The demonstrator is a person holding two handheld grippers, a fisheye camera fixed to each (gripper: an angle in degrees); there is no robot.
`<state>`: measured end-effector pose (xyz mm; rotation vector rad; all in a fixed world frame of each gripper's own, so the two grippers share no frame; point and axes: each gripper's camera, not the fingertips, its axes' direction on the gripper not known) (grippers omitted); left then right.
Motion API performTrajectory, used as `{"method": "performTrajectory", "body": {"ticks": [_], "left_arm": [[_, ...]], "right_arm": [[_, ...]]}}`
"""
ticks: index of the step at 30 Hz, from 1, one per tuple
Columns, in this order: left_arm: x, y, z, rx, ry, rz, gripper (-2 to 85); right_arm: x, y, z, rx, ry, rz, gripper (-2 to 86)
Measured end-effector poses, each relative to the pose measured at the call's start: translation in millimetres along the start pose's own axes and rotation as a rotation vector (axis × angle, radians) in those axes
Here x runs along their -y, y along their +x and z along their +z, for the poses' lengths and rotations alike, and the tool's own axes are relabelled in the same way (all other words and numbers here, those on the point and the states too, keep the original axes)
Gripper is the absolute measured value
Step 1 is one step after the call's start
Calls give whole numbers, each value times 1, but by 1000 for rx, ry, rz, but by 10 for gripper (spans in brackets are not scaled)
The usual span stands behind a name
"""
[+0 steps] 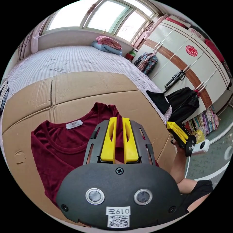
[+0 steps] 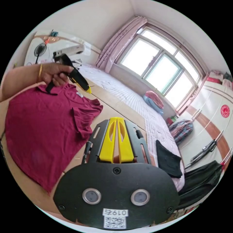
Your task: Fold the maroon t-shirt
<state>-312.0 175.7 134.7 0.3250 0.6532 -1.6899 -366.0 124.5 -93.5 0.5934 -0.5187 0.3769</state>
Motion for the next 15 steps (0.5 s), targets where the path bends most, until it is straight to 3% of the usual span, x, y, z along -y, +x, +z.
{"method": "performTrajectory", "body": {"ticks": [5, 15], "left_arm": [[58, -11, 49, 2, -131, -3, 33], [124, -28, 115, 26, -349, -44, 49]], "right_arm": [[9, 108, 15, 299, 70, 197, -9], [2, 186, 67, 528, -25, 272, 54]]}}
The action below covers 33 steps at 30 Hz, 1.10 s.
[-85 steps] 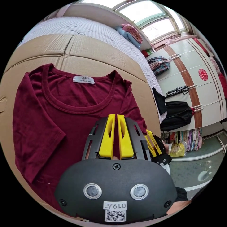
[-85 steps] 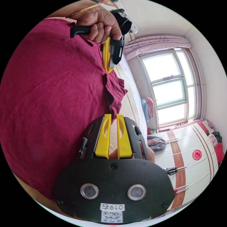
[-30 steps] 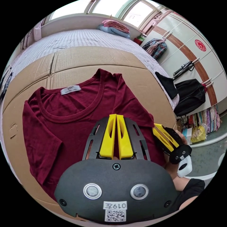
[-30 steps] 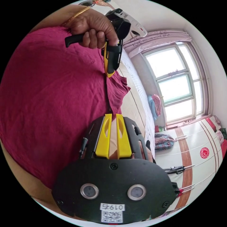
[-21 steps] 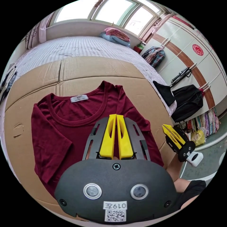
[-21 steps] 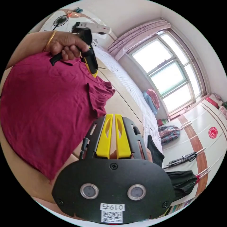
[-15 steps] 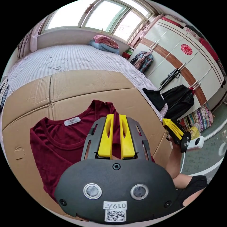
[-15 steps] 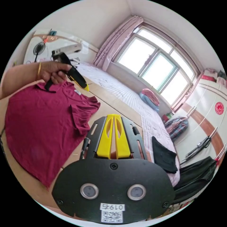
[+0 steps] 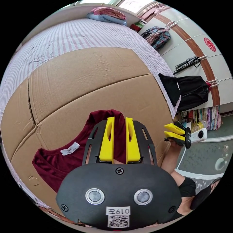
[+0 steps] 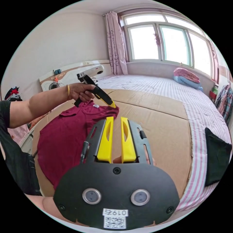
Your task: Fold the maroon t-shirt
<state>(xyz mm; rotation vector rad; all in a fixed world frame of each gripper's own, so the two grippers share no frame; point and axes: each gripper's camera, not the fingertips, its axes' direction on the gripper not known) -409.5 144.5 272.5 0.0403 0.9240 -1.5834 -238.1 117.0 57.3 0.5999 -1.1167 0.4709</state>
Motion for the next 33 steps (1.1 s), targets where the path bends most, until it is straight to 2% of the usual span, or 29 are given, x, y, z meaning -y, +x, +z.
{"method": "performTrajectory", "body": {"ticks": [8, 14, 22, 25, 30, 33], "left_arm": [[26, -2, 21, 27, -18, -6, 30], [47, 0, 38, 56, -49, 13, 55], [65, -8, 52, 86, -39, -1, 27], [66, -15, 52, 49, -18, 15, 17], [58, -47, 40, -173, 126, -14, 11], [55, -58, 45, -174, 133, -17, 11]], "right_arm": [[35, 45, -15, 54, -51, 67, 57], [66, 75, -30, 115, -75, 92, 89], [105, 106, -48, 202, -134, 65, 63], [114, 126, -56, 293, -163, 88, 84], [133, 153, -57, 416, -212, 132, 88], [151, 154, -50, 439, -287, 107, 102]]}}
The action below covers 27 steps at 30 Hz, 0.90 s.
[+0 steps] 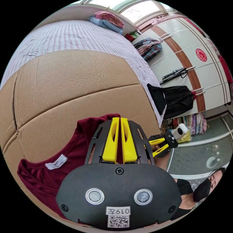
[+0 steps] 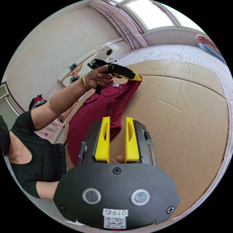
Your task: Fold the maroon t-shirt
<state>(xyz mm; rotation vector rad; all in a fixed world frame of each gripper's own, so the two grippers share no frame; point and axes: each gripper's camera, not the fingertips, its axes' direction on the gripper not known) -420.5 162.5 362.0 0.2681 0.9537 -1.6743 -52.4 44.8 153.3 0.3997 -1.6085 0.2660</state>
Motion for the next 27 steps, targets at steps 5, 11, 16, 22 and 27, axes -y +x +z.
{"method": "performTrajectory", "body": {"ticks": [5, 11, 16, 22, 27], "left_arm": [[1, -13, 7, -30, 5, -37, 12], [3, -21, 9, -24, 6, -44, 13], [0, -30, 4, -12, 45, -73, 11], [1, -31, 13, 22, 18, -71, 11], [4, -30, 13, 55, 19, -93, 13]], "right_arm": [[27, -8, 0, -37, -98, -42, 105], [47, -3, -13, -36, -122, -36, 54], [50, 17, -35, 14, -73, 48, 34], [53, 35, -47, 62, -54, 143, 24], [57, 35, -50, 66, -43, 162, 27]]}}
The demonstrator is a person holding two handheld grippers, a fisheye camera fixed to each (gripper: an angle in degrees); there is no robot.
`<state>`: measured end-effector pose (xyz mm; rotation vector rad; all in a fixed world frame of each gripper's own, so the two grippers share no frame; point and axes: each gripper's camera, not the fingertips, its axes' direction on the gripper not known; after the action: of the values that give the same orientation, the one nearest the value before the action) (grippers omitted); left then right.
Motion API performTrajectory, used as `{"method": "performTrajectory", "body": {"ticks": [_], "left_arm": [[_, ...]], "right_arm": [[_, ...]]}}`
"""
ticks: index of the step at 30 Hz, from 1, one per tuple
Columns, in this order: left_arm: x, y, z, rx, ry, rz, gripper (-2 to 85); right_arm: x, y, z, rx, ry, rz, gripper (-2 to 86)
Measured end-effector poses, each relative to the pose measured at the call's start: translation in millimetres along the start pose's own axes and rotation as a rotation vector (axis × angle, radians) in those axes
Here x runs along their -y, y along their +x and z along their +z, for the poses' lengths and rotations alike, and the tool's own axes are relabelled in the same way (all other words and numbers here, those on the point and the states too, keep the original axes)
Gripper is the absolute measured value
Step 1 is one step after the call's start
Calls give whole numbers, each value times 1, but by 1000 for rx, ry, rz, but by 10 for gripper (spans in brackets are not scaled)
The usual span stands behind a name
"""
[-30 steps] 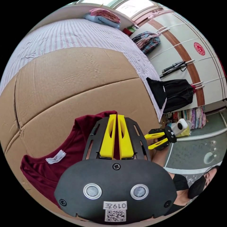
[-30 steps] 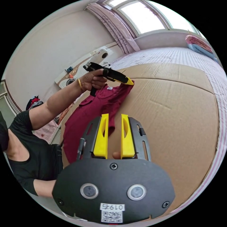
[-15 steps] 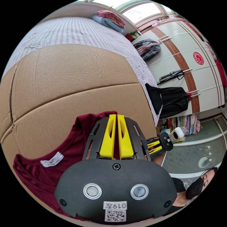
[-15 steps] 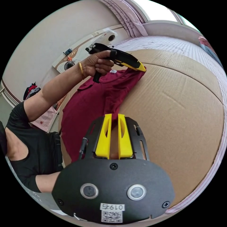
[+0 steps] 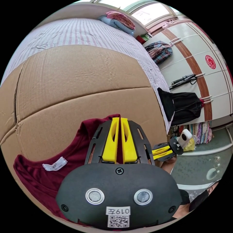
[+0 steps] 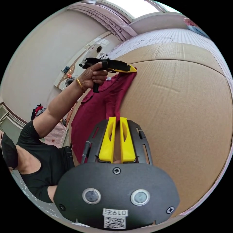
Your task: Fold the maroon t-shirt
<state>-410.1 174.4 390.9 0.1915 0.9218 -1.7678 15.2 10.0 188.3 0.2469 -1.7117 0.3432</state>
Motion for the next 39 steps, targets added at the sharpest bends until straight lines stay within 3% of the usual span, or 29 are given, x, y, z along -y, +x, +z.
{"method": "performTrajectory", "body": {"ticks": [11, 20, 26, 34, 37, 39], "left_arm": [[11, 26, -9, 83, -186, 128, 14], [0, 31, -41, 57, -77, 104, 16], [-48, 28, -46, 111, -144, 180, 26], [-113, 26, -77, -47, 2, 264, 67], [-148, 41, -90, 40, 43, 372, 75], [-173, 53, -94, 199, 27, 408, 78]], "right_arm": [[-12, -7, -6, 37, 59, -17, 72], [-21, -33, 7, -72, 82, -69, 62], [-37, -38, 14, -51, 116, -92, 67], [-48, -55, 39, -120, 128, -98, 88], [-59, -64, 45, -120, 134, -154, 88], [-67, -74, 47, -170, 160, -198, 89]]}}
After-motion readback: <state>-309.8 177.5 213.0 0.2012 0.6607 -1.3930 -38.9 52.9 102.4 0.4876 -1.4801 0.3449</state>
